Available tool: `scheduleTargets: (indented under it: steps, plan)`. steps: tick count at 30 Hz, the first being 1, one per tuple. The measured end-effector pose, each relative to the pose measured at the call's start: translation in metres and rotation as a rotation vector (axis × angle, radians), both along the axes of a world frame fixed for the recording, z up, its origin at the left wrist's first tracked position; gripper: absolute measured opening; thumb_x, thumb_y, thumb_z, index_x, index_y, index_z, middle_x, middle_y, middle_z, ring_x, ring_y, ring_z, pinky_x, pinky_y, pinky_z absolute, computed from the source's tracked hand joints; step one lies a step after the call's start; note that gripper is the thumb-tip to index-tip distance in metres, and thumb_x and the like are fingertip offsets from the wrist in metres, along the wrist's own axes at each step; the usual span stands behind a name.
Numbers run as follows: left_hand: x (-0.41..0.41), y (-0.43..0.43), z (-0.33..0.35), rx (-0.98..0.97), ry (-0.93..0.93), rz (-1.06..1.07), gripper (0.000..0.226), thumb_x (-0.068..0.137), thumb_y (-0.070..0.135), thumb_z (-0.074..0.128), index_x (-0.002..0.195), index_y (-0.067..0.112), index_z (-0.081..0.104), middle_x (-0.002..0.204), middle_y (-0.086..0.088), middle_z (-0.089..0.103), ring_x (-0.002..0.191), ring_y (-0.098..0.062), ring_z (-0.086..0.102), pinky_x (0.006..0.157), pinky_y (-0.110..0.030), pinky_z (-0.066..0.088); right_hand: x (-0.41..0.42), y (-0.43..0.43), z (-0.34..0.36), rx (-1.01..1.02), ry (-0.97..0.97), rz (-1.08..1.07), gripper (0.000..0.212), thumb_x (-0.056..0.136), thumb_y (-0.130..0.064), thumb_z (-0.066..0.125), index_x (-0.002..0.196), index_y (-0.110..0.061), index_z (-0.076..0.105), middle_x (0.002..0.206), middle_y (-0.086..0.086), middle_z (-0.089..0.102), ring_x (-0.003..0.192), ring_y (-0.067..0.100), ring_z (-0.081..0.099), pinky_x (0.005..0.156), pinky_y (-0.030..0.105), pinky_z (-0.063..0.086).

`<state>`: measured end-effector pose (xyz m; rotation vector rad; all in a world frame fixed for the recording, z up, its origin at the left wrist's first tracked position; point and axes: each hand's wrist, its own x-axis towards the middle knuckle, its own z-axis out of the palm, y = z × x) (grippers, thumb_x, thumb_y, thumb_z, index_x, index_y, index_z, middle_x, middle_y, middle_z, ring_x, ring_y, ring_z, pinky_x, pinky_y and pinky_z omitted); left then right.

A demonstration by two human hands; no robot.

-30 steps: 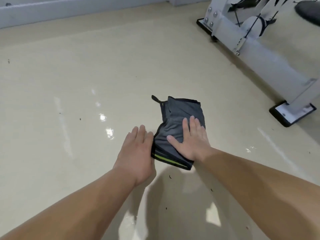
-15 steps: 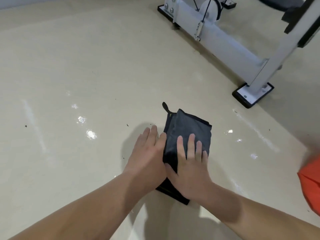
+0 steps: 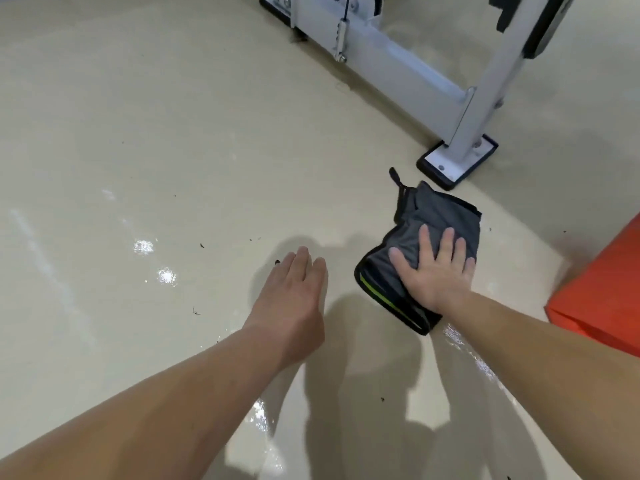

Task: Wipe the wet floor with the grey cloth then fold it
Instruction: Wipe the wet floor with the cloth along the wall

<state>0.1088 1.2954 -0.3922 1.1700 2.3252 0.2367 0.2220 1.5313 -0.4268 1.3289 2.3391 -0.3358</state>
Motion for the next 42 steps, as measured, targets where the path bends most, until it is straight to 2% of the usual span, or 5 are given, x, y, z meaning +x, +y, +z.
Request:
scheduleTargets:
  steps: [10, 16, 24, 36, 42]
  plan:
    - [0.003, -0.024, 0.006, 0.059, 0.087, -0.102, 0.072, 0.092, 0.018, 0.044, 0.159, 0.012, 0.018, 0.169, -0.018, 0.003, 0.157, -0.032, 0.002, 0.127, -0.038, 0.005, 0.039, -0.151, -0.017, 0.127, 0.184, 0.018, 0.084, 0.097, -0.072, 0.007, 0.163, -0.024, -0.011, 0.167, 0.025, -0.015, 0.154, 0.045, -0.015, 0.123, 0.059, -0.003]
    - [0.035, -0.023, -0.003, 0.215, 0.192, -0.218, 0.065, 0.086, 0.024, 0.03, 0.144, 0.002, 0.047, 0.157, -0.028, 0.035, 0.147, -0.045, 0.031, 0.121, -0.05, 0.03, 0.045, -0.149, 0.01, 0.02, 0.477, 0.154, 0.066, 0.096, -0.061, 0.027, 0.148, -0.029, 0.05, 0.15, 0.014, 0.048, 0.141, 0.031, 0.04, 0.114, 0.046, 0.035]
    - [0.077, -0.016, -0.042, -0.004, 0.289, -0.47, 0.066, 0.104, 0.059, 0.007, 0.161, 0.03, -0.01, 0.168, -0.006, -0.021, 0.152, -0.032, -0.03, 0.124, -0.053, -0.01, 0.044, -0.085, 0.04, 0.066, 0.586, -0.065, 0.022, 0.098, -0.029, 0.049, 0.112, -0.027, 0.067, 0.113, -0.004, 0.059, 0.107, 0.019, 0.058, 0.083, 0.039, 0.053]
    - [-0.077, -0.167, -0.048, -0.198, 0.324, 0.324, 0.068, 0.1, 0.062, -0.003, 0.159, 0.034, -0.021, 0.168, -0.007, -0.025, 0.153, -0.028, -0.027, 0.126, -0.05, -0.007, -0.093, -0.191, 0.021, -0.083, 0.685, 0.312, 0.038, 0.096, -0.023, 0.055, 0.134, -0.022, 0.057, 0.133, -0.006, 0.049, 0.13, 0.013, 0.035, 0.088, 0.032, 0.042]
    - [0.016, -0.261, -0.048, -0.212, 0.267, 0.773, 0.068, 0.102, 0.06, 0.001, 0.162, 0.029, -0.008, 0.17, -0.012, -0.013, 0.156, -0.03, -0.018, 0.126, -0.054, 0.003, -0.16, -0.267, 0.009, -0.06, 0.593, 0.587, 0.033, 0.096, -0.031, 0.051, 0.123, -0.021, 0.067, 0.116, 0.002, 0.06, 0.119, 0.027, 0.044, 0.095, 0.037, 0.035]
